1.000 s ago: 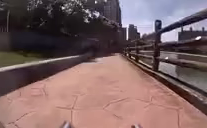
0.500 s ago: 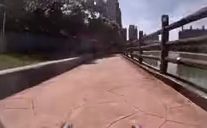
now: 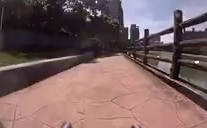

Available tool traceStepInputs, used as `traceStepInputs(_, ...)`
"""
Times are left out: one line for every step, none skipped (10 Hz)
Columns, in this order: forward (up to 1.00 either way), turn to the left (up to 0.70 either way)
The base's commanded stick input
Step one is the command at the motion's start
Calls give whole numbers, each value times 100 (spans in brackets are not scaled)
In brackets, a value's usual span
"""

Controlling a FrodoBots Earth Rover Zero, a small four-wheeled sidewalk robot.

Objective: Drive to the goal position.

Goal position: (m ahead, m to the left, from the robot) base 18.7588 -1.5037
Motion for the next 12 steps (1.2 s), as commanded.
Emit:
traceStepInputs(70, -23)
traceStepInputs(70, 0)
traceStepInputs(70, 0)
traceStepInputs(70, 0)
traceStepInputs(70, 0)
traceStepInputs(70, 0)
traceStepInputs(70, 0)
traceStepInputs(70, 0)
traceStepInputs(70, 0)
traceStepInputs(70, 0)
traceStepInputs(70, 0)
traceStepInputs(70, 0)
